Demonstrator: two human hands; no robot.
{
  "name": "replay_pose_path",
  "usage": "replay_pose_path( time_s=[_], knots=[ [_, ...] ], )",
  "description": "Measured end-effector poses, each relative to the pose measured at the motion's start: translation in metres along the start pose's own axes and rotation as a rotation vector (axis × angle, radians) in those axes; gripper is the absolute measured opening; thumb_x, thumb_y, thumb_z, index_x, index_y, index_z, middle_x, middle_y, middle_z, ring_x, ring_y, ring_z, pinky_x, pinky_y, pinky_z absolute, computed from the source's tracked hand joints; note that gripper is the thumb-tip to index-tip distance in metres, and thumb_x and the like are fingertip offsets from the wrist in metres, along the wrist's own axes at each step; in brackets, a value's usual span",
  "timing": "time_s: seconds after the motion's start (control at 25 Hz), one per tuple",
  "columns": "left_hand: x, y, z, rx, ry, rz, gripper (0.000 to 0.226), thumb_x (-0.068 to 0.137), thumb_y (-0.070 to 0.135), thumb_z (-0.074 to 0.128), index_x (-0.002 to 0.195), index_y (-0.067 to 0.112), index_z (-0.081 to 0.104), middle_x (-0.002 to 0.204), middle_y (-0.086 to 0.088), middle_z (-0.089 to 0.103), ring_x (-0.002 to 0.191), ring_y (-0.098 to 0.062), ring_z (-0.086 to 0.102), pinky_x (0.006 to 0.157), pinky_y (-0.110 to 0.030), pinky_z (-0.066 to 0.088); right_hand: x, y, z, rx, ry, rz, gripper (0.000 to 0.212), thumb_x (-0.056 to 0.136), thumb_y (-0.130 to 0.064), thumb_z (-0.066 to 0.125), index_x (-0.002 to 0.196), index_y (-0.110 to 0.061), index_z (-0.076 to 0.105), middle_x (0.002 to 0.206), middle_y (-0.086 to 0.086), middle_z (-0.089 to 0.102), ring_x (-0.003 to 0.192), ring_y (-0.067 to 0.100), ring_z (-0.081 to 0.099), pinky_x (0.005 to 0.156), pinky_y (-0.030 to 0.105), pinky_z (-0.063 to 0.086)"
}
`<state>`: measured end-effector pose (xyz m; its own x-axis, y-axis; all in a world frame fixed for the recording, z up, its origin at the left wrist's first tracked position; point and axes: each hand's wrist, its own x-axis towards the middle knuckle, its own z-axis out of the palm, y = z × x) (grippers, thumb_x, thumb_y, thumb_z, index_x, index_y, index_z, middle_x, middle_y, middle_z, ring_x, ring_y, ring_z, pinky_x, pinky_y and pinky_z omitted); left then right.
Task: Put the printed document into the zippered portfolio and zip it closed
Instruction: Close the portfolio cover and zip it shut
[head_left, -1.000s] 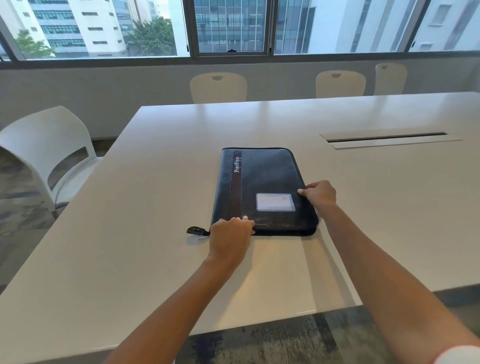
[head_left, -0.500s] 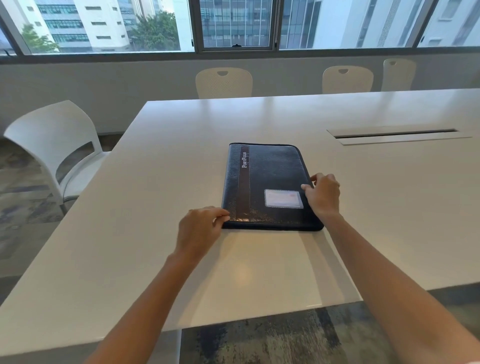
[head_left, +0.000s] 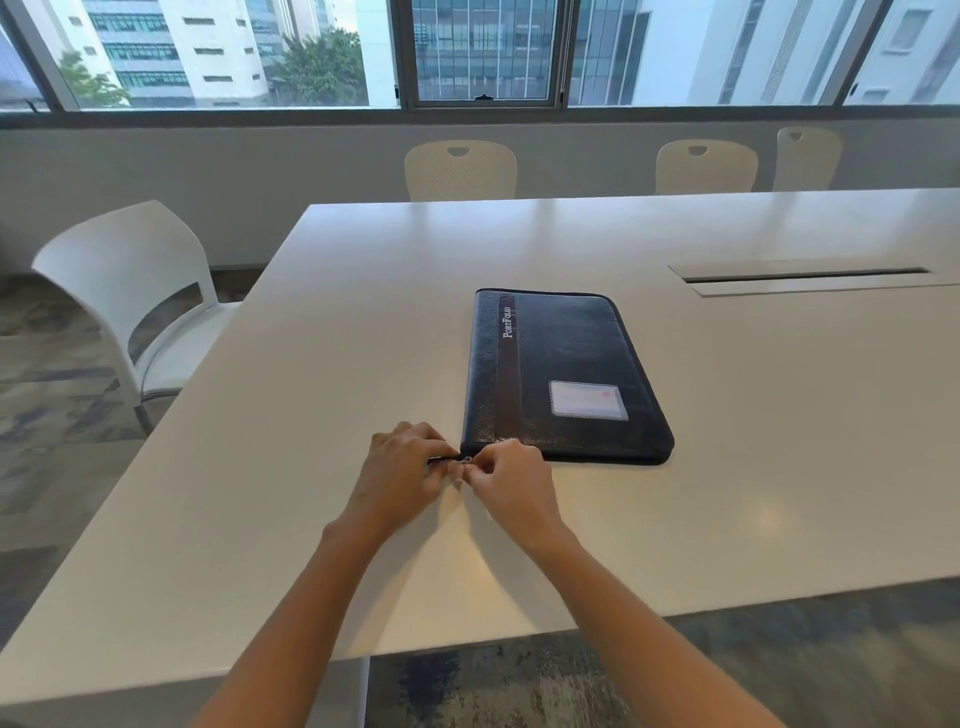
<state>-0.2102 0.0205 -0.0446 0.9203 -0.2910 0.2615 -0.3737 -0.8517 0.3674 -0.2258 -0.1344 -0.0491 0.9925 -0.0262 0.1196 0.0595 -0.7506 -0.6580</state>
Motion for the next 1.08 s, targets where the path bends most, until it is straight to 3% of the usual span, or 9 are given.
replay_pose_path(
  time_s=[0.12, 0.24, 0.32, 0.44, 0.56, 0.84, 0.92, 1.0, 1.08],
  knots=[
    [0.004, 0.000, -0.002, -0.110, -0.046, -0.056, 0.028, 0.087, 0.025, 0.048, 0.094, 0.025, 0.075, 0.093, 0.007, 0.072, 0.091, -0.018, 0.062, 0.087, -0.040, 0.043, -0.002, -0.005, 0.003, -0.017, 0.034, 0.005, 0.030, 0.079, -0.043, 0.064, 0.078, -0.015, 0.076, 0.075, 0.001, 0.073, 0.072, 0.017, 0.065, 0.066, 0.036, 0.054],
    [0.008, 0.002, -0.003, -0.117, -0.073, -0.085, 0.028, 0.095, 0.019, 0.045, 0.098, 0.026, 0.072, 0.091, 0.007, 0.073, 0.090, -0.014, 0.060, 0.098, -0.037, 0.031, -0.007, -0.008, 0.002, 0.018, 0.046, 0.008, 0.033, 0.078, -0.047, 0.066, 0.082, -0.016, 0.075, 0.076, -0.002, 0.072, 0.071, 0.013, 0.064, 0.065, 0.031, 0.053],
    [0.010, 0.002, -0.005, -0.150, -0.103, -0.120, 0.028, 0.097, 0.020, 0.047, 0.100, 0.029, 0.073, 0.093, 0.007, 0.074, 0.095, -0.014, 0.060, 0.093, -0.034, 0.026, -0.008, -0.010, 0.006, -0.011, 0.056, 0.018, 0.036, 0.077, -0.051, 0.065, 0.081, -0.015, 0.071, 0.076, -0.002, 0.069, 0.070, 0.013, 0.063, 0.064, 0.033, 0.055],
    [0.013, 0.002, -0.007, -0.099, -0.112, -0.083, 0.028, 0.095, 0.023, 0.048, 0.096, 0.031, 0.074, 0.088, 0.008, 0.074, 0.091, -0.015, 0.061, 0.087, -0.033, 0.025, -0.004, -0.008, 0.010, -0.042, 0.056, 0.051, 0.030, 0.080, -0.043, 0.061, 0.082, -0.015, 0.070, 0.078, 0.000, 0.068, 0.072, 0.017, 0.063, 0.067, 0.038, 0.057],
    [0.013, 0.005, -0.008, -0.023, -0.095, -0.039, 0.027, 0.095, 0.022, 0.046, 0.093, 0.029, 0.073, 0.081, 0.009, 0.072, 0.078, -0.010, 0.059, 0.099, -0.039, 0.028, -0.002, -0.003, 0.009, -0.017, 0.057, 0.038, 0.022, 0.085, -0.029, 0.059, 0.089, -0.015, 0.075, 0.084, 0.004, 0.072, 0.078, 0.022, 0.066, 0.071, 0.038, 0.056],
    [0.005, 0.006, -0.006, 0.152, -0.050, -0.034, 0.024, 0.095, 0.030, 0.044, 0.098, 0.030, 0.068, 0.090, 0.011, 0.068, 0.084, -0.008, 0.061, 0.108, -0.044, 0.022, -0.006, 0.010, 0.004, -0.056, 0.162, -0.022, 0.017, 0.088, -0.025, 0.062, 0.081, -0.013, 0.073, 0.077, 0.002, 0.069, 0.068, 0.013, 0.062, 0.066, 0.032, 0.056],
    [0.004, 0.010, -0.005, 0.188, -0.034, -0.014, 0.025, 0.095, 0.032, 0.044, 0.098, 0.029, 0.068, 0.089, 0.011, 0.069, 0.084, -0.008, 0.062, 0.108, -0.043, 0.021, -0.009, 0.023, -0.009, -0.087, 0.182, 0.015, 0.016, 0.087, -0.023, 0.063, 0.079, -0.012, 0.072, 0.074, 0.002, 0.068, 0.065, 0.011, 0.060, 0.061, 0.023, 0.052],
    [0.004, 0.010, -0.004, 0.188, -0.012, -0.025, 0.025, 0.095, 0.031, 0.044, 0.097, 0.029, 0.069, 0.088, 0.011, 0.069, 0.083, -0.007, 0.062, 0.107, -0.042, 0.020, -0.013, 0.042, -0.032, -0.138, 0.234, 0.090, 0.015, 0.087, -0.021, 0.064, 0.076, -0.013, 0.070, 0.072, 0.001, 0.067, 0.062, 0.010, 0.058, 0.054, 0.014, 0.038],
    [0.002, 0.007, -0.005, 0.181, 0.002, -0.034, 0.024, 0.094, 0.031, 0.046, 0.095, 0.029, 0.069, 0.086, 0.012, 0.069, 0.081, -0.007, 0.062, 0.108, -0.043, 0.020, -0.018, 0.068, -0.062, -0.167, 0.300, 0.178, 0.015, 0.086, -0.019, 0.064, 0.073, -0.013, 0.070, 0.069, 0.001, 0.066, 0.060, 0.010, 0.057, 0.052, 0.016, 0.032]
  ],
)
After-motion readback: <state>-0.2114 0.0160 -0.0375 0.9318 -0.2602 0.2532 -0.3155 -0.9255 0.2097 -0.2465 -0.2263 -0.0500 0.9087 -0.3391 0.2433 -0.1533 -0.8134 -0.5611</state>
